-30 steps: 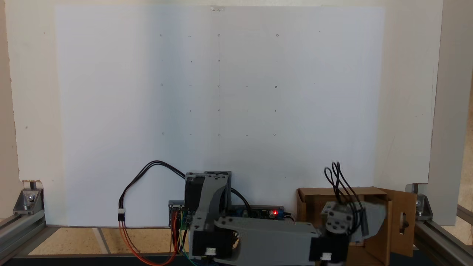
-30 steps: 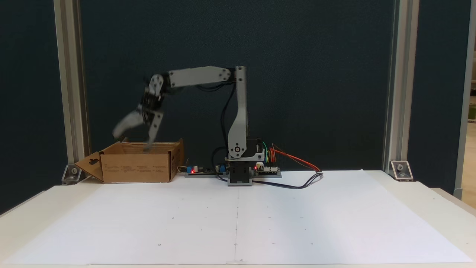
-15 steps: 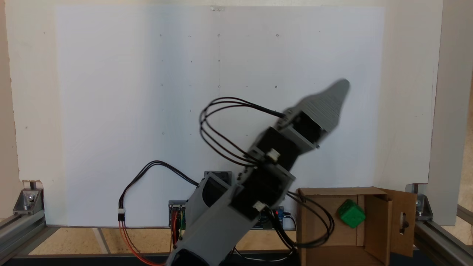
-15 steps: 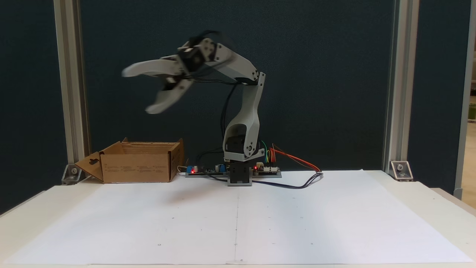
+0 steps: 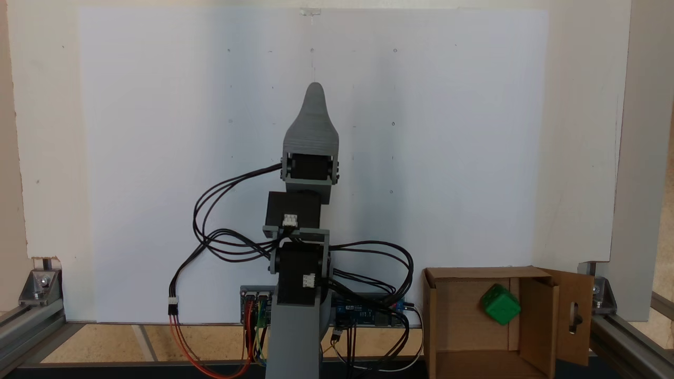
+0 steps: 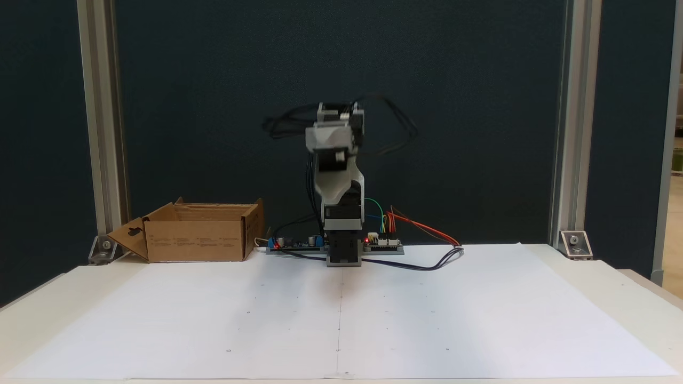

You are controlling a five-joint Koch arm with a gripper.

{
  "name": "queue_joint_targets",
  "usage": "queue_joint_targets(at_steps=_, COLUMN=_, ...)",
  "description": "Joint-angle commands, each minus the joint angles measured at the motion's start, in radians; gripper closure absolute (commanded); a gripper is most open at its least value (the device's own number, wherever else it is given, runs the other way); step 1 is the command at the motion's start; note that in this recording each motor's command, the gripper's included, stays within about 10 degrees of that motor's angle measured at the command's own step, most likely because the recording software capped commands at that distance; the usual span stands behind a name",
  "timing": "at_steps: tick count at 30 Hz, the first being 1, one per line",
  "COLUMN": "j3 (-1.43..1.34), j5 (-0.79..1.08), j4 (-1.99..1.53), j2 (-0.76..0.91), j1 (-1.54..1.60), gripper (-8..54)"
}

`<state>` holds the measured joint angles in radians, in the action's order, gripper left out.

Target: Grasp a green dice and put it in the bin.

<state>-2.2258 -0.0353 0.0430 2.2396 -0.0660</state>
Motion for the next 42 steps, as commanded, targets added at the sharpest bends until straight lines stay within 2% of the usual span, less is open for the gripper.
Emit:
queue_joint_targets(at_steps=1, j3=-0.046, j5=-0.034, j4=0.164, j2=0.072, j1=-0.032, gripper=0.9)
queue_joint_targets(at_steps=3, j3=-0.170, j5=-0.034, j4=0.253, j2=0.129, j1=-0.034, gripper=0.8)
queue_joint_targets(at_steps=10, j3=-0.540, j5=-0.025, j4=0.550, j2=0.132, j1=-0.029, gripper=1.8)
queue_joint_targets(at_steps=37, j3=-0.900, j5=-0.025, j4=1.627, j2=0.129, j1=-0.031, gripper=1.8)
queue_joint_targets(at_steps=42, j3=-0.900, j5=-0.023, j4=1.626, j2=0.127, j1=-0.029, gripper=1.5)
